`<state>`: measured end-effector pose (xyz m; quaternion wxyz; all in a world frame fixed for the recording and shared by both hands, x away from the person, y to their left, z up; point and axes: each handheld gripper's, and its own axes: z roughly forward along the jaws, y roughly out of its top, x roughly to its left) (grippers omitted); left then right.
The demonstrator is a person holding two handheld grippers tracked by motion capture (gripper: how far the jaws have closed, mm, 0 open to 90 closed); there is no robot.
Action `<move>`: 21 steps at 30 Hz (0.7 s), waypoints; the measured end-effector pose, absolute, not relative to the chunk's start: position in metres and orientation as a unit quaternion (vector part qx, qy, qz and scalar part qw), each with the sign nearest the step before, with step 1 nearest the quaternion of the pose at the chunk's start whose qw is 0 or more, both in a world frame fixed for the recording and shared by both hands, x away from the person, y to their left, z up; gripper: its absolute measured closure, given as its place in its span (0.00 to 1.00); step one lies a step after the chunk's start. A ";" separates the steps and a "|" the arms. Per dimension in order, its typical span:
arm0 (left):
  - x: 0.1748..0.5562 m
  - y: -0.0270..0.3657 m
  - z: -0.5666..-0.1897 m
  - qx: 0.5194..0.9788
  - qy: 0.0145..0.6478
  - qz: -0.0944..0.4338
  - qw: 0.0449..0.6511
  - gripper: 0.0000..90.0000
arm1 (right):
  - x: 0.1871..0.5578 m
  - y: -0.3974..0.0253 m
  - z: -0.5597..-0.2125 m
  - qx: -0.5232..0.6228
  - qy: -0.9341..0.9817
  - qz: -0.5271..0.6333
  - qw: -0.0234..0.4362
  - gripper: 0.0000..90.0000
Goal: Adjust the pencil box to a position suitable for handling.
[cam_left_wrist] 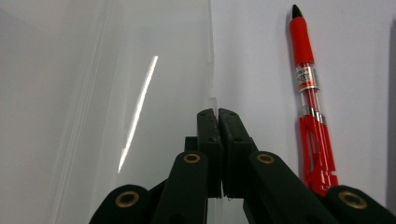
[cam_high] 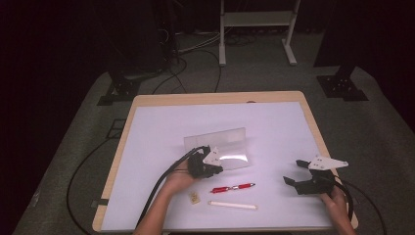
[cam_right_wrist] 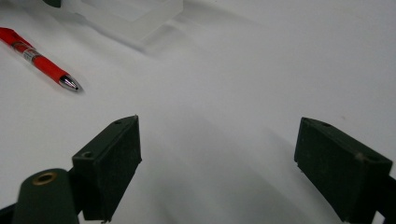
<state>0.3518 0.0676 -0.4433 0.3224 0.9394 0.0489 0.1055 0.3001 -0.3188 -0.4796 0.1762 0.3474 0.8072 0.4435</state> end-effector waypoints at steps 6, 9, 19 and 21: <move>0.350 0.067 -0.447 0.941 0.046 0.095 0.322 0.98 | 0.300 -0.319 -0.480 0.347 0.807 0.443 0.177 0.15; 0.350 0.067 -0.450 0.942 0.043 0.091 0.319 0.98 | 0.300 -0.319 -0.480 0.347 0.807 0.443 0.176 0.15; 0.353 0.066 -0.454 0.945 0.044 0.072 0.317 0.98 | 0.300 -0.319 -0.480 0.348 0.807 0.443 0.177 0.15; 0.353 0.066 -0.455 0.945 0.046 0.069 0.317 0.98 | 0.300 -0.319 -0.480 0.347 0.807 0.443 0.177 0.15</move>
